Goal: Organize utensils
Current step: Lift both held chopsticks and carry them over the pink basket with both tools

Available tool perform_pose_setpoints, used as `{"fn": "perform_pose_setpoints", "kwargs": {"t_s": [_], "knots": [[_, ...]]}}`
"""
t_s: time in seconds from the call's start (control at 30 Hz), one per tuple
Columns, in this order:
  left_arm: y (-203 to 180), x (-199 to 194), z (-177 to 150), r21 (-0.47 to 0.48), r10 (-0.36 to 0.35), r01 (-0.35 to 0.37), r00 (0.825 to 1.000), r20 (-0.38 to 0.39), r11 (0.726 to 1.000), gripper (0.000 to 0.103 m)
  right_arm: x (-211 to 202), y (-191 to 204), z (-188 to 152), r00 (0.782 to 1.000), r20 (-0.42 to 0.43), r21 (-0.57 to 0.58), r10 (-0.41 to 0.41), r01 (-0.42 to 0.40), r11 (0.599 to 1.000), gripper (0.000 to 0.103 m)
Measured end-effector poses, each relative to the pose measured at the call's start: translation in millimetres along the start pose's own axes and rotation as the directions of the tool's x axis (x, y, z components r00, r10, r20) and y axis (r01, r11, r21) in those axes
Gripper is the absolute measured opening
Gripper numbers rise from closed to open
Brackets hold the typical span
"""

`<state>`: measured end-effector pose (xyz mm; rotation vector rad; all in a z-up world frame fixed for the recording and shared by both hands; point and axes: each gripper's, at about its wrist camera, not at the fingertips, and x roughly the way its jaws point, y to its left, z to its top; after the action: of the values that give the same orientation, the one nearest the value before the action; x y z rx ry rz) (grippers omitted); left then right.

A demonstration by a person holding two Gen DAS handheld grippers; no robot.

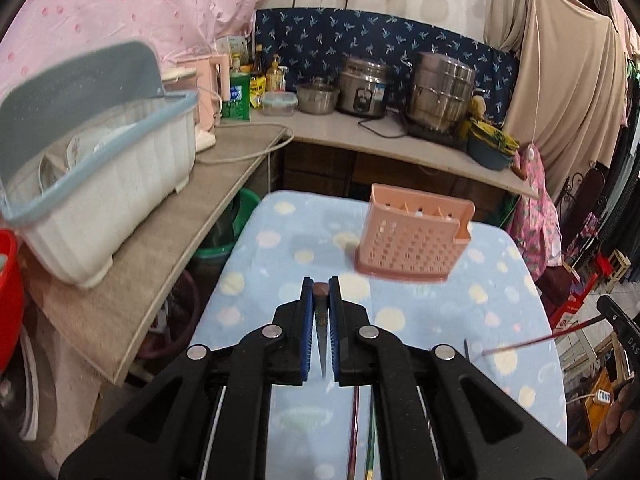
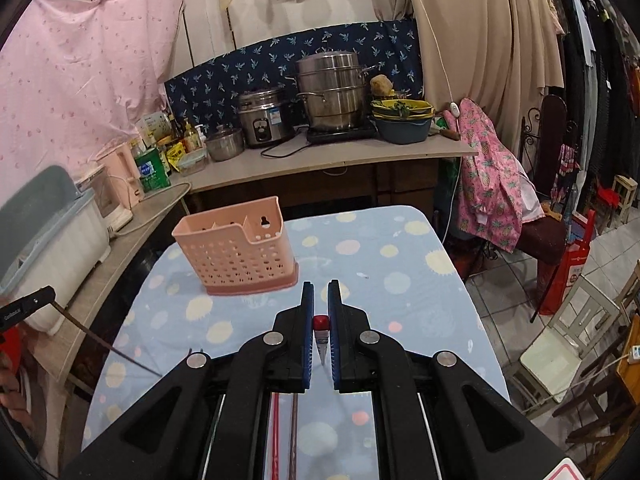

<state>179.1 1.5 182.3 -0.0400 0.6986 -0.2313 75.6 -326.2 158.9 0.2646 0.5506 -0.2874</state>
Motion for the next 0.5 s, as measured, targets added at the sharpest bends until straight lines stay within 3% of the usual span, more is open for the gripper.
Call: {"fn": "perform_pose_setpoints", "kwargs": {"t_s": [0.27,0.5], "knots": [[-21.6,-4.2,77.5,-0.009,-0.037,0.039,0.991,0.128,0.999,0.007,3.5,19.4,74.2,0.989,0.131,0.011,0.064,-0.066,0.998,0.007],[-51.6,-11.5,150.3,-0.012,-0.071,0.077,0.958,0.28,0.997,0.007,14.2,56.0,145.9,0.954,0.268,0.002,0.135,-0.141,0.99,0.007]]}}
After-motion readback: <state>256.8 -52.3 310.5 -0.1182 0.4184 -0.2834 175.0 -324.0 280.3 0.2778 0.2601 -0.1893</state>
